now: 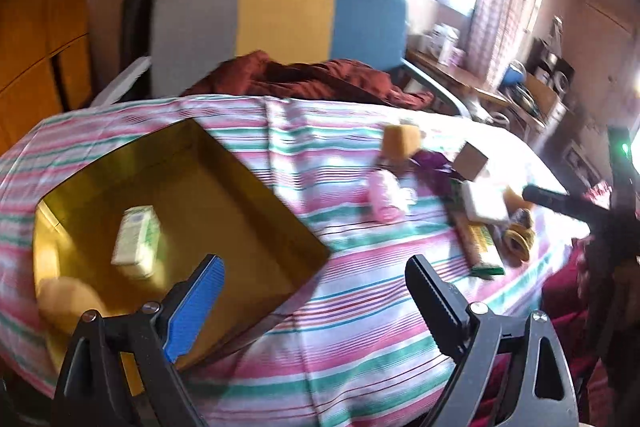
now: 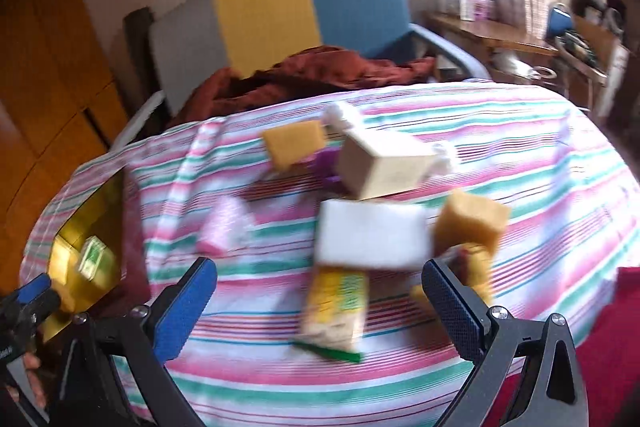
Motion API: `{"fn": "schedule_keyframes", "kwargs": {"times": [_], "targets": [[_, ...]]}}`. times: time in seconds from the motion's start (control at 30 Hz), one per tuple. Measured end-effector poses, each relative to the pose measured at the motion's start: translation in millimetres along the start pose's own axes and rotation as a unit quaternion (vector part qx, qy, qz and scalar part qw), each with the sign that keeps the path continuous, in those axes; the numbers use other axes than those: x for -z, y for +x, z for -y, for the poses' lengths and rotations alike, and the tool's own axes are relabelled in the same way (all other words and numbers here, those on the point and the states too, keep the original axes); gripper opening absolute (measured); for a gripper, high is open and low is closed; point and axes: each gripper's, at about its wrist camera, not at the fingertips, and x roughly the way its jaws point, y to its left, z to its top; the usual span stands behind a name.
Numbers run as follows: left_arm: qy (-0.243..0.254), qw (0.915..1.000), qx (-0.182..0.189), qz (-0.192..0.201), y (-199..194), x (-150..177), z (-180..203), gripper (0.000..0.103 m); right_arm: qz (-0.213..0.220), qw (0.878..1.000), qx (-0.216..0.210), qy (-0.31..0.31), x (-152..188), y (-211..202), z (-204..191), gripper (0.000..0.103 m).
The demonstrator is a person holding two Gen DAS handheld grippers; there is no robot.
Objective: Organize objects
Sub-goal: 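Grasp the pink hair roller with the left tool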
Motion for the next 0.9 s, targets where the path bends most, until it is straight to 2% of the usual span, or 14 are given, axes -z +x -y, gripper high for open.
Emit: {"fn": "schedule_keyframes", "kwargs": {"times": [0.2, 0.3, 0.37, 0.43, 0.5, 0.53, 0.67, 0.77, 0.9], "targets": [[0.045, 0.9983, 0.029, -0.022, 28.9, -19.5, 38.7, 0.093, 0.011, 1.000, 0.022, 0.006, -14.9, 3.3, 30.3, 0.103], [0.069, 0.9966, 0.031, -0.033, 49.1, -31.9, 59.5, 0.093, 0.014, 1.000, 0.016, 0.011, -20.3, 9.0, 42.9, 0.103], [0.078, 0.9951, 0.027, -0.054, 70.5, -41.2, 72.4, 0.093, 0.019, 1.000, 0.008, 0.020, -21.8, 12.1, 51.6, 0.103], [0.078, 0.9943, 0.028, -0.067, 88.3, -46.4, 80.8, 0.093, 0.020, 0.998, -0.014, 0.053, -21.8, 15.6, 65.2, 0.103], [0.074, 0.9936, 0.025, -0.081, 109.1, -51.9, 87.3, 0.098, 0.019, 0.996, -0.024, 0.088, -22.7, 19.1, 77.7, 0.103], [0.073, 0.9929, 0.018, -0.092, 120.4, -54.1, 89.5, 0.101, 0.025, 0.993, -0.025, 0.108, -23.2, 18.1, 85.2, 0.103], [0.055, 0.9912, -0.013, -0.119, 161.0, -59.6, 91.6, 0.101, 0.038, 0.983, -0.036, 0.177, -22.4, 14.3, 110.9, 0.103], [0.041, 0.9895, -0.015, -0.138, 182.3, -63.4, 88.2, 0.101, 0.033, 0.978, -0.049, 0.201, -21.4, 17.5, 118.1, 0.103], [0.029, 0.9893, -0.013, -0.142, 196.2, -66.5, 89.5, 0.101, 0.026, 0.979, -0.046, 0.197, -21.4, 20.3, 115.3, 0.103]]}}
